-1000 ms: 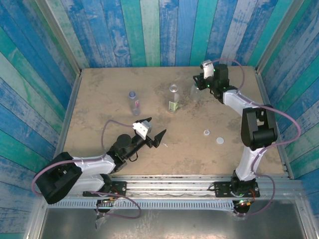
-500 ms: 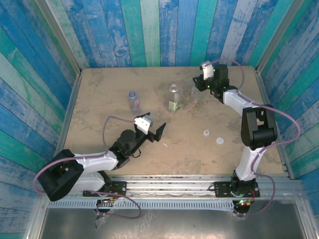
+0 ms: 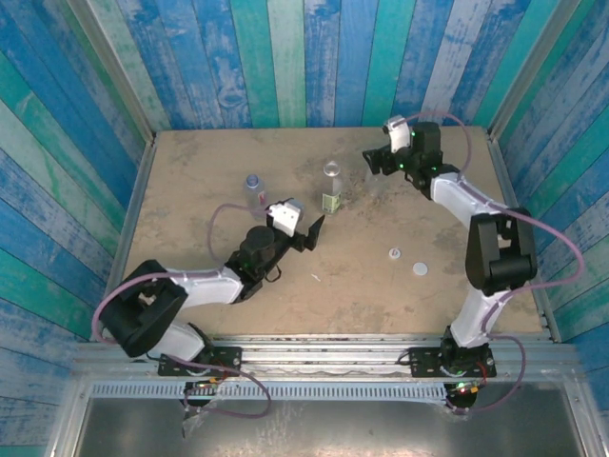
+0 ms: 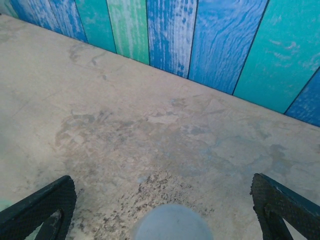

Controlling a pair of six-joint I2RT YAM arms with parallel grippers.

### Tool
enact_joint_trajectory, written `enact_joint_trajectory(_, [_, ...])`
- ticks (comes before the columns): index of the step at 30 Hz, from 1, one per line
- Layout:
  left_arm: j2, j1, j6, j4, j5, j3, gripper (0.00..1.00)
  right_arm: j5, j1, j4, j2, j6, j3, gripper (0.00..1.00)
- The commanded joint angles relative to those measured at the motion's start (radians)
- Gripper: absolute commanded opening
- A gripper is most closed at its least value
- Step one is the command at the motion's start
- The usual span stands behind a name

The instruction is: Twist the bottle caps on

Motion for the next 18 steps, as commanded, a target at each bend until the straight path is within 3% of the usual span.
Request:
enact_joint_trajectory(1, [0.105,0.024,0.012,-0.031,0.052,0.107,0.94,0.014,-0.002,0.034,-0.115,0.003,-0.072,0.95])
enact_joint_trajectory(10, [0.341,0.046,-0.009,-0.269,0.088,0.432,0.94,-0.031,0.012,0.128,-0.399,0.077,-0.333,0.96])
enact_joint_trajectory(18, [0.44,0.096,-0.026,-0.395,0.146,0.564,0.94,-0.058,0.018,0.118,-0.584,0.081,-0.463,0.96])
